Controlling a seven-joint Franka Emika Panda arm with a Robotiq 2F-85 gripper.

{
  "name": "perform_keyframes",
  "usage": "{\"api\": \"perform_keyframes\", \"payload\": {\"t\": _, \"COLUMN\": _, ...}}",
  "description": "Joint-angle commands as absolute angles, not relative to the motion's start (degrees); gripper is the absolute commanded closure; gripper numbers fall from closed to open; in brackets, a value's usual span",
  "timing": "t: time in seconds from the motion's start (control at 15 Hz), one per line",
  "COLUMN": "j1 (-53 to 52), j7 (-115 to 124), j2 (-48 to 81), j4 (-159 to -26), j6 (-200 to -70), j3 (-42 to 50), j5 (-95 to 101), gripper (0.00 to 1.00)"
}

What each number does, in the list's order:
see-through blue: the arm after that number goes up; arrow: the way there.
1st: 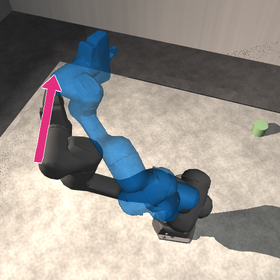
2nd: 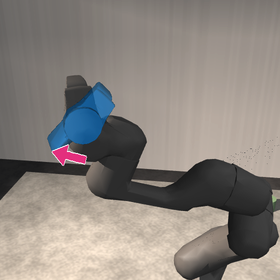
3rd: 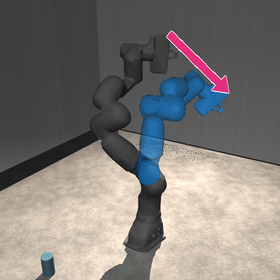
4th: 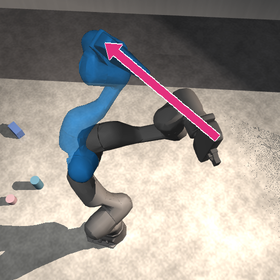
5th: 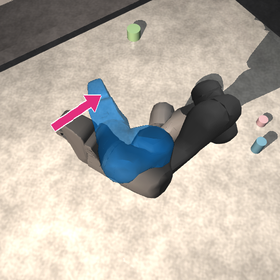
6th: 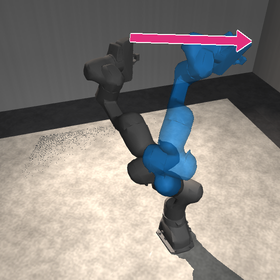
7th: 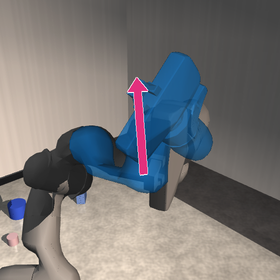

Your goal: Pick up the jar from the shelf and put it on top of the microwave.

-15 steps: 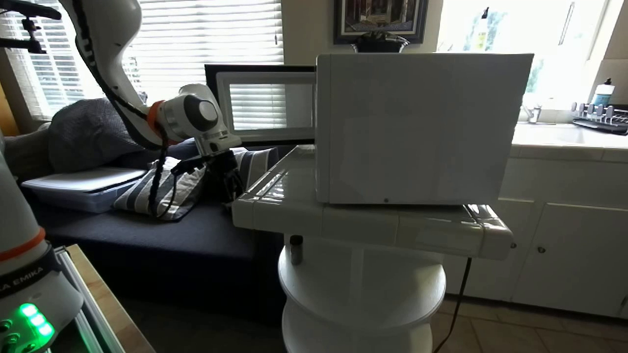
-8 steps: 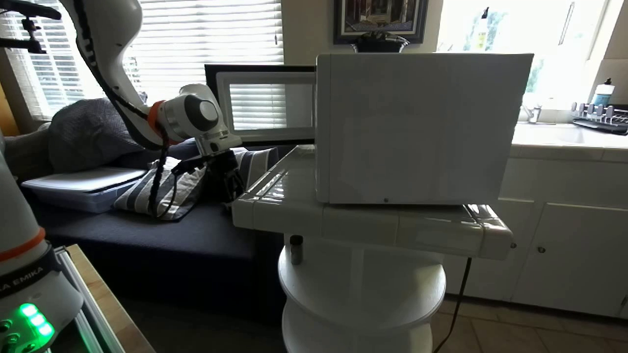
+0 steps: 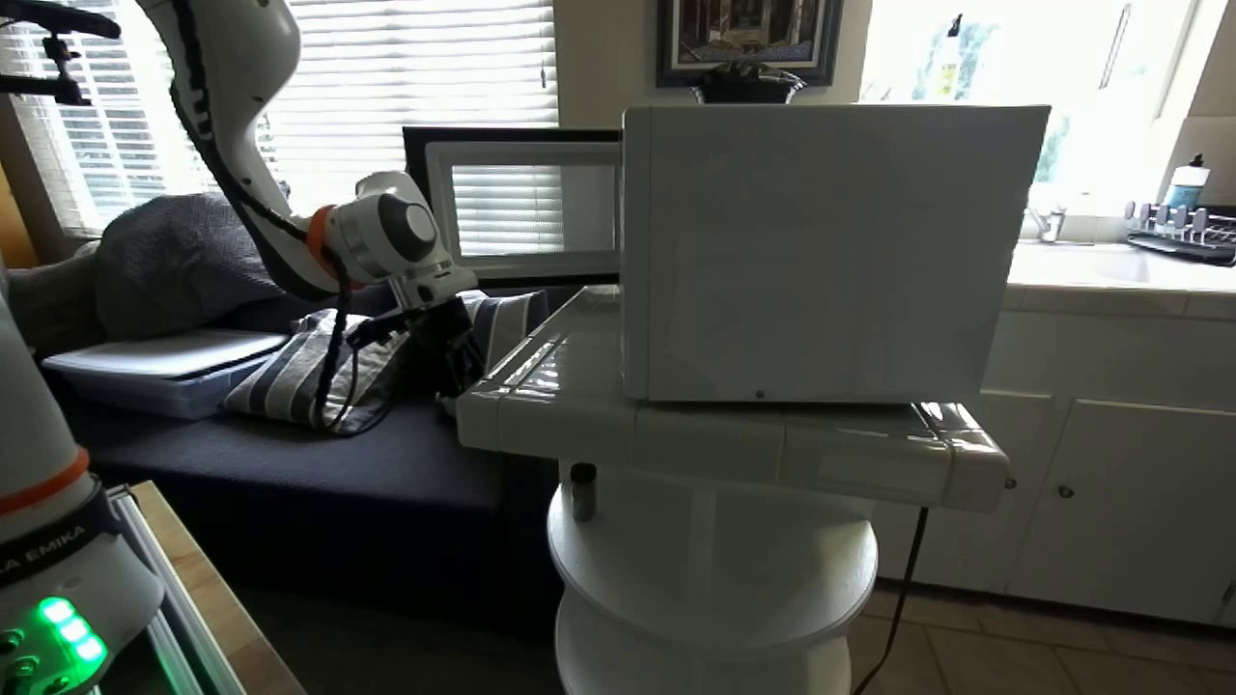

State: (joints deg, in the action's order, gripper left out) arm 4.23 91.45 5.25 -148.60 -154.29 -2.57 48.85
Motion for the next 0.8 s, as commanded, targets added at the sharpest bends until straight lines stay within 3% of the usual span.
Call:
{"api": "perform_keyframes", "payload": {"t": 0.0, "j1": 2.47, "j7": 106.24, "j2": 12.29, "j4": -144.14, "j6": -155.12, "j3": -1.76, "j5": 57.07, "gripper": 0.00}}
{"api": "perform_keyframes", "payload": {"t": 0.73, "j1": -8.23, "j7": 145.12, "j2": 33.60, "j4": -128.32, "j6": -142.23, "j3": 2.17, "j5": 82.15, "gripper": 0.00}}
